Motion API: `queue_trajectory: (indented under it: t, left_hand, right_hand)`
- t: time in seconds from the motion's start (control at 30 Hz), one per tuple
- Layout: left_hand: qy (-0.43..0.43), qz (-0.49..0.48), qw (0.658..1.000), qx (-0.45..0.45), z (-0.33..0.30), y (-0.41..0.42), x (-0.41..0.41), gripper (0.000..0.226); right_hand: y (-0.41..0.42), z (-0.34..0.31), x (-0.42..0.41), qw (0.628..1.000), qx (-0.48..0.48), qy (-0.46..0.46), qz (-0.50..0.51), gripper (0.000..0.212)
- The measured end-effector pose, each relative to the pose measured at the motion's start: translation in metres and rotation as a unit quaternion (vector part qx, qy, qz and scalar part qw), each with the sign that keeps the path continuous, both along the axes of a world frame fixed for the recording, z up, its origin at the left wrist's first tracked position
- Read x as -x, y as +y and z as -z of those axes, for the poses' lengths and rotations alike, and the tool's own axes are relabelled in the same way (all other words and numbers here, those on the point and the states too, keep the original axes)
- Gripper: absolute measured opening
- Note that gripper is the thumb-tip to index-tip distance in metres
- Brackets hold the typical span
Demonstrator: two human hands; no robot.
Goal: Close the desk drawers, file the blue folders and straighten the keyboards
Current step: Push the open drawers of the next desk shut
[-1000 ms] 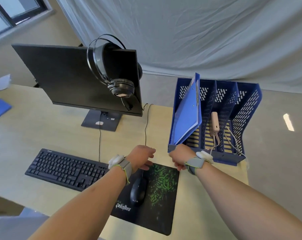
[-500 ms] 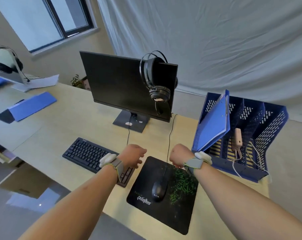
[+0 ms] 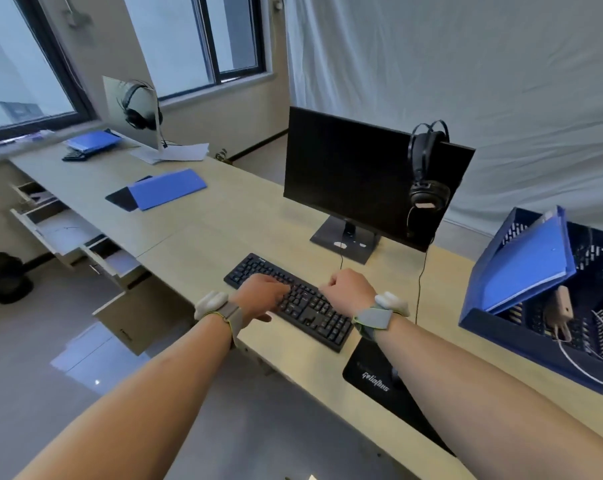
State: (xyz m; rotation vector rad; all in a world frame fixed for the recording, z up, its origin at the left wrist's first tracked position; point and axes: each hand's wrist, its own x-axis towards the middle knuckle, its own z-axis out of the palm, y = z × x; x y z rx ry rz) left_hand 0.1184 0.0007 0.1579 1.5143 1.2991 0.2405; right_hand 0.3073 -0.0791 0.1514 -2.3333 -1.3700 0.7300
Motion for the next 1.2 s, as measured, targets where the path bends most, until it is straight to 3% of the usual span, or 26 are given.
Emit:
queue_trajectory:
  t: [0.53, 1.2]
  left_hand:
    - [-0.006, -0.136, 0.990, -0.033, -0.001, 0.064, 0.210, 0.023]
    - [0.070, -0.265, 0.961, -0.022, 0.017, 0.263, 0.310, 0.015]
  right_hand:
    - [0.117, -0.001, 0.171, 0.986, 0.054, -0.038, -0.150, 0.031]
    - [0.391, 0.039, 0.272, 0.957, 0.098, -0.015, -0.271, 0.019]
